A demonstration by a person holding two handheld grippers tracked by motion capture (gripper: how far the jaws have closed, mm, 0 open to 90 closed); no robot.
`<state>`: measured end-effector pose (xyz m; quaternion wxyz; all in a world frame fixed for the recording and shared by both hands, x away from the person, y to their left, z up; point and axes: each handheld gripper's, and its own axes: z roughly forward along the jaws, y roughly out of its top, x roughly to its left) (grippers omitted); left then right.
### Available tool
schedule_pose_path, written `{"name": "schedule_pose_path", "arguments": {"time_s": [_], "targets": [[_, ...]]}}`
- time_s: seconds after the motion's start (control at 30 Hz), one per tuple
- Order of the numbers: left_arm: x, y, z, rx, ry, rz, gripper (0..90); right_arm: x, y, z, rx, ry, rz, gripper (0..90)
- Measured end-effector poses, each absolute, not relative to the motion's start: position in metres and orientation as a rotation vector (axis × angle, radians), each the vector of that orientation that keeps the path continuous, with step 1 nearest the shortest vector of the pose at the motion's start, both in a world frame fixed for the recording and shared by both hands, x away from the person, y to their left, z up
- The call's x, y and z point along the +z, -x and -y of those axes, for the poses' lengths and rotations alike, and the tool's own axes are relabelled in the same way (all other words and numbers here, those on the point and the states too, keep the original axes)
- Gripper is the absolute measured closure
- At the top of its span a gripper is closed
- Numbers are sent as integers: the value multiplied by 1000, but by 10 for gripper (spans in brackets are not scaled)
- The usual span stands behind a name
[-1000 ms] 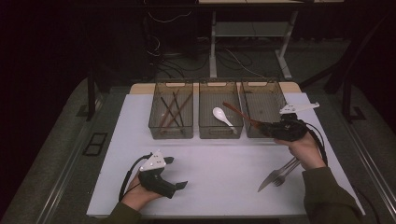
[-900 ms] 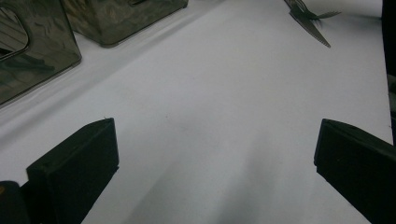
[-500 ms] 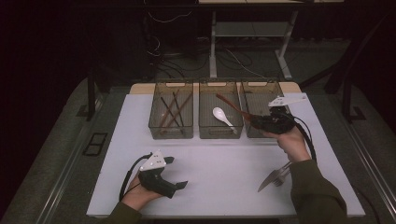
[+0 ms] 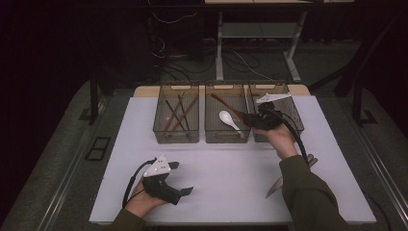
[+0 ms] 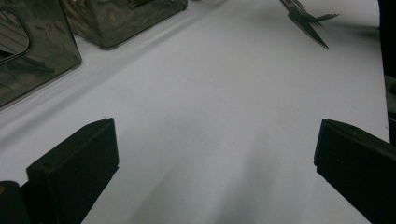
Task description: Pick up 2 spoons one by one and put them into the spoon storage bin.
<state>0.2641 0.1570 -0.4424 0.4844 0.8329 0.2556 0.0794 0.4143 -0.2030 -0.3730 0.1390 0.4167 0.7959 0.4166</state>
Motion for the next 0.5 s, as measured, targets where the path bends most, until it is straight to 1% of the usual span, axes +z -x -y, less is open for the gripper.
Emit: {"name": "schedule_pose_path", "arguments": {"time_s": [0.17, 0.37, 0.4, 0.43, 0.47, 0.5], "targets": [[-442, -264, -157, 192, -2027, -625, 0, -381, -423, 196, 1123, -1218, -2315, 798], [-442, -264, -157, 192, -2030, -621, 0, -388, -425, 189, 1073, -1204, -2339, 793], [-442, -264, -157, 192, -2030, -621, 0, -389, -424, 188, 1066, -1208, -2342, 784], [-442, -264, -157, 192, -2030, -621, 0, -390, -424, 188, 1067, -1203, -2339, 727], [-442, -264, -157, 193, -2030, -620, 0, -390, -424, 187, 1072, -1208, -2338, 696], [-442, -264, -157, 193, -2029, -620, 0, -389, -424, 187, 1075, -1207, -2333, 685]]}}
